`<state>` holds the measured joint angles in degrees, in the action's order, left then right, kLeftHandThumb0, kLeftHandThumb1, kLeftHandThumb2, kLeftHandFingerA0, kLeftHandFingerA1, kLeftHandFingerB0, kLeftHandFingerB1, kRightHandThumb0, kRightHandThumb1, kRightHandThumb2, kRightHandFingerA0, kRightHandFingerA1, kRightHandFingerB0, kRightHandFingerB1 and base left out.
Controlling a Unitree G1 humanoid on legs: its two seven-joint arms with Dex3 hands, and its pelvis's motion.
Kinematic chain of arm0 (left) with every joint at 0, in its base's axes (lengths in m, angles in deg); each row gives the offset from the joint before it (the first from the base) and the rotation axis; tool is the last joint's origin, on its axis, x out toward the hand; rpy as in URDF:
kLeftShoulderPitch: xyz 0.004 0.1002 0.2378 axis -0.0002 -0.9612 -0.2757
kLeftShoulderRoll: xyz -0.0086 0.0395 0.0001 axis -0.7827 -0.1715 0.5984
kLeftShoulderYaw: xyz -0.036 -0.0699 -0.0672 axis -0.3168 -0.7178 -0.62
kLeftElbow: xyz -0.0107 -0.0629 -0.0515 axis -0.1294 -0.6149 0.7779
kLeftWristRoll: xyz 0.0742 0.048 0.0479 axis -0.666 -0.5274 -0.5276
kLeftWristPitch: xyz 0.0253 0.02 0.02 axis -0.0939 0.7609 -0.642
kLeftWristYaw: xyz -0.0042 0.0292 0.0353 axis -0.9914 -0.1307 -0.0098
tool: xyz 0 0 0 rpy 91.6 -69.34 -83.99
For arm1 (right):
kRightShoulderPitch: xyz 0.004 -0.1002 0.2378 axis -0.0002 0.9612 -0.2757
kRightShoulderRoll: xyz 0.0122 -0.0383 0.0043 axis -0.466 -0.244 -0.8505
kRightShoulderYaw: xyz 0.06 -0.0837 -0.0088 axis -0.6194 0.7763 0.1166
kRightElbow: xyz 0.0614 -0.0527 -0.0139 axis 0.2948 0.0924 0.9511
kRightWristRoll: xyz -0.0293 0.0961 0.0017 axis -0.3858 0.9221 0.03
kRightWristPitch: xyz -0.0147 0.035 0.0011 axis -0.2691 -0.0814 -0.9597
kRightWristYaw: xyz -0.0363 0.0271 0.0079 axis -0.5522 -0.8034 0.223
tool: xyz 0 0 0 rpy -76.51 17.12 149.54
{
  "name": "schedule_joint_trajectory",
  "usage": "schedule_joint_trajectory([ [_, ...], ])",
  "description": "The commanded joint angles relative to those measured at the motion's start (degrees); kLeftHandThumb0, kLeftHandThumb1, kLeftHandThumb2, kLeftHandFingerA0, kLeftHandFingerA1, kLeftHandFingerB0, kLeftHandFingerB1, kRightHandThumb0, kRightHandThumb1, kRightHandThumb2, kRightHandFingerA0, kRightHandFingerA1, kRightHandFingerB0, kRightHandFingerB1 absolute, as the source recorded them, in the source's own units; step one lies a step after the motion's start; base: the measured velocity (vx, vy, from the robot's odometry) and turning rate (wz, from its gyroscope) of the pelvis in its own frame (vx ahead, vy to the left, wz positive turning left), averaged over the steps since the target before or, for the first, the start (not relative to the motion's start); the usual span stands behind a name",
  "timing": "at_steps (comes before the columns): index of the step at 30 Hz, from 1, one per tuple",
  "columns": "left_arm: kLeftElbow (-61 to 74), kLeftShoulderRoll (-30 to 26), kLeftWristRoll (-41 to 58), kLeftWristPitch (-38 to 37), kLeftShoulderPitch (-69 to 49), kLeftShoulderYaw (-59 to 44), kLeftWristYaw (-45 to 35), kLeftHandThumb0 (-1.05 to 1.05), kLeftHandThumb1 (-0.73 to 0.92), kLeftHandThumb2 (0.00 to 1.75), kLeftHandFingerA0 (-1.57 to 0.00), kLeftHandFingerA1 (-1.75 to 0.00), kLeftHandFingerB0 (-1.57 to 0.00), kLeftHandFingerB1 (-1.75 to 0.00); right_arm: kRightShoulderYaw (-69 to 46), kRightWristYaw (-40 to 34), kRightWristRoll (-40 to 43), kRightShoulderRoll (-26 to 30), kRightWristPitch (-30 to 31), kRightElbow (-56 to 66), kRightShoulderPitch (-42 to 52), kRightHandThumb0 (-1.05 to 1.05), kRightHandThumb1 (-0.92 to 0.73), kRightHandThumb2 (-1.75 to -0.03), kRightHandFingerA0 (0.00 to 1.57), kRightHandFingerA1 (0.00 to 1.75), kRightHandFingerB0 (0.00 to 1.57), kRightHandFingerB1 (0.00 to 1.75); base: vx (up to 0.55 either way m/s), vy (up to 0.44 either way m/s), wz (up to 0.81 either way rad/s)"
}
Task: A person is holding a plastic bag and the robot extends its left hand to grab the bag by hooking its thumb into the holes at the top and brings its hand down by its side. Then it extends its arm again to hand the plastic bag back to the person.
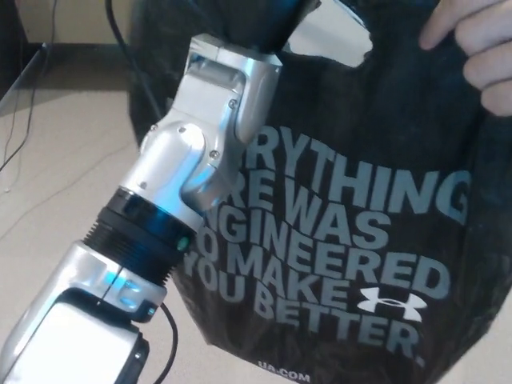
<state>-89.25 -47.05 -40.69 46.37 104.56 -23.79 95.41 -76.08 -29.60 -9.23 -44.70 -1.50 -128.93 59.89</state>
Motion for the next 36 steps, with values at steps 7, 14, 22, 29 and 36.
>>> schedule_joint_trajectory([
  [7,0.02,-5.67,4.06,-9.00,1.24,-4.53,13.34,-0.27,0.53,0.92,-1.25,-1.39,-0.75,-0.93,0.40,0.07,-0.37,1.63,0.58,0.79,-0.30,-0.51,-0.61,-0.87,0.57,0.60,0.36,0.49,0.00,0.000,0.00],
  [14,1.67,-7.16,4.07,-8.32,-2.48,-5.02,14.46,-0.10,0.69,0.78,-0.95,-1.66,-0.73,-1.17,0.10,0.36,0.03,1.77,1.44,1.74,0.40,-0.50,-0.61,-0.87,0.56,0.59,0.35,0.49,0.00,0.000,0.00],
  [22,12.75,-13.49,4.69,-13.91,-15.84,-6.97,15.71,-0.14,0.70,0.68,-0.92,-1.64,-0.72,-1.13,0.60,-0.06,-0.44,1.51,0.75,0.91,1.00,-0.52,-0.61,-0.88,0.55,0.60,0.35,0.49,0.00,0.000,0.00],
  [29,24.25,-18.66,4.96,-17.07,-29.63,-9.71,15.10,-0.17,0.66,0.84,-0.98,-1.67,-0.74,-1.13,0.65,-0.20,-0.31,1.62,1.30,0.60,-0.02,-0.53,-0.62,-0.88,0.55,0.60,0.34,0.49,0.00,0.000,0.00],
  [36,32.04,-23.24,4.87,-23.55,-50.91,-14.45,20.12,-0.11,0.61,0.98,-0.88,-1.63,-0.75,-1.17,0.72,-0.23,-0.25,1.58,1.34,0.61,-0.53,-0.52,-0.61,-0.88,0.54,0.59,0.35,0.49,0.00,0.000,0.00],
])
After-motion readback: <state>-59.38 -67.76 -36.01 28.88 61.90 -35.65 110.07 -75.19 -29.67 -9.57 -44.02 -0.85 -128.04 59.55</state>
